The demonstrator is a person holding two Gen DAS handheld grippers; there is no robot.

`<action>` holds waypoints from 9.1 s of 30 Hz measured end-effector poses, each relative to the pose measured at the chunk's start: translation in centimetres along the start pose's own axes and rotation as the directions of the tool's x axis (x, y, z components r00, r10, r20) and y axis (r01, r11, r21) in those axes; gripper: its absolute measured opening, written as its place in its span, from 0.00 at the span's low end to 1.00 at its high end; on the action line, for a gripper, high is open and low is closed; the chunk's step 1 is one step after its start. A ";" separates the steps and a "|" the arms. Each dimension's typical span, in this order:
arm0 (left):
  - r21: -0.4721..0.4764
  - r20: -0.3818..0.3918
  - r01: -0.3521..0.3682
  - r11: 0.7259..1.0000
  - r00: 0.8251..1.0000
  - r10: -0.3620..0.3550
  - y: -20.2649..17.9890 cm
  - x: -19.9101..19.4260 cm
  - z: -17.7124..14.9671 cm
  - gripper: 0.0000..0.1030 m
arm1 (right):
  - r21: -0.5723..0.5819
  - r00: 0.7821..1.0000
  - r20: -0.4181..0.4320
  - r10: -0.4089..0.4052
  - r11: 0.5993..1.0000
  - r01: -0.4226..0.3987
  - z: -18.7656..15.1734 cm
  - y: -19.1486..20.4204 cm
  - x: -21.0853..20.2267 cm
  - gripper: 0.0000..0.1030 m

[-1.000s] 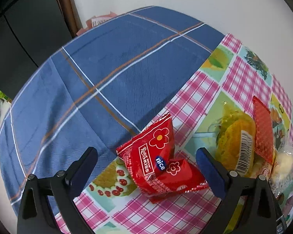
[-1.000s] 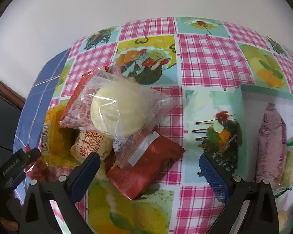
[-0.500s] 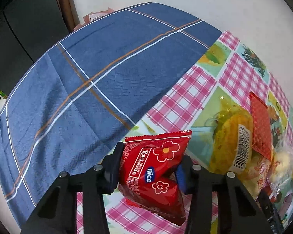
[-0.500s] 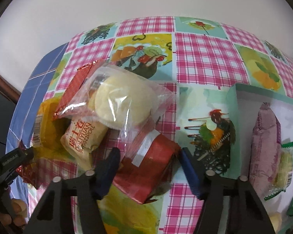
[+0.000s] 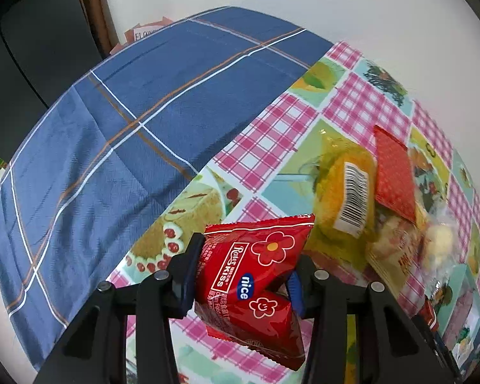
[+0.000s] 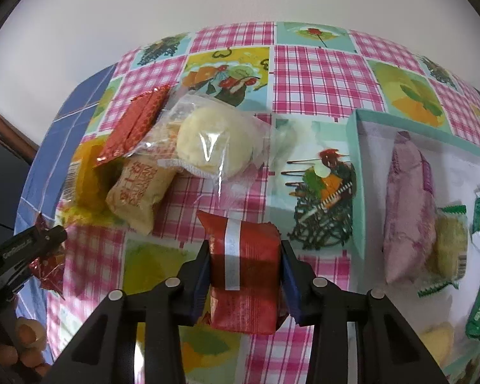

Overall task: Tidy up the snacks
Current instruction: 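Carry the red nice pack and red box over the white tray, then open both tools to drop the red packs into the tray, then move both open tools back over the yellow and red packs, then close the left tool on the yellow barcode pack while the right tool closes on the round bun, then carry the yellow pack and round bun over the white tray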

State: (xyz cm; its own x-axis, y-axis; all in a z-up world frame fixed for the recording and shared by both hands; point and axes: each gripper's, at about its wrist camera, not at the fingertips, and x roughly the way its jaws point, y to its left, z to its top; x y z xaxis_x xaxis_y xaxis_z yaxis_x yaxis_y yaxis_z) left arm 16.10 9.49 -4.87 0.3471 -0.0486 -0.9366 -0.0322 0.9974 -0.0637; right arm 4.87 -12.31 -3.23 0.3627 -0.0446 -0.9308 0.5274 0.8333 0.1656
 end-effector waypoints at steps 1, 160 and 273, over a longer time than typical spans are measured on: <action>0.006 0.009 0.000 1.000 1.000 0.000 -0.4 -0.4 -0.2 0.46 | -0.001 1.000 0.007 0.005 1.000 -0.005 -0.1 0.0 -0.5 0.41; 0.085 0.173 -0.099 0.991 0.981 0.083 -4.9 -7.1 -1.9 0.97 | -0.028 0.992 0.125 0.034 0.999 -0.031 -3.2 -4.2 -7.5 1.00; 0.338 0.169 0.089 0.937 0.974 -0.154 -13.6 -12.3 -7.9 0.40 | 0.116 0.982 0.176 0.068 0.989 -0.089 -2.7 -8.7 -12.5 0.62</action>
State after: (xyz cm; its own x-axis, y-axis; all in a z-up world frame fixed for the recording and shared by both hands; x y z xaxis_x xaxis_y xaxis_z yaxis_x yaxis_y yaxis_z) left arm 4.91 -3.85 4.79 0.5011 -0.1919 -0.8439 0.3176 0.9478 -0.0269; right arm -6.37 -17.52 6.08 0.5275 -0.0841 -0.8454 0.5782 0.7646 0.2847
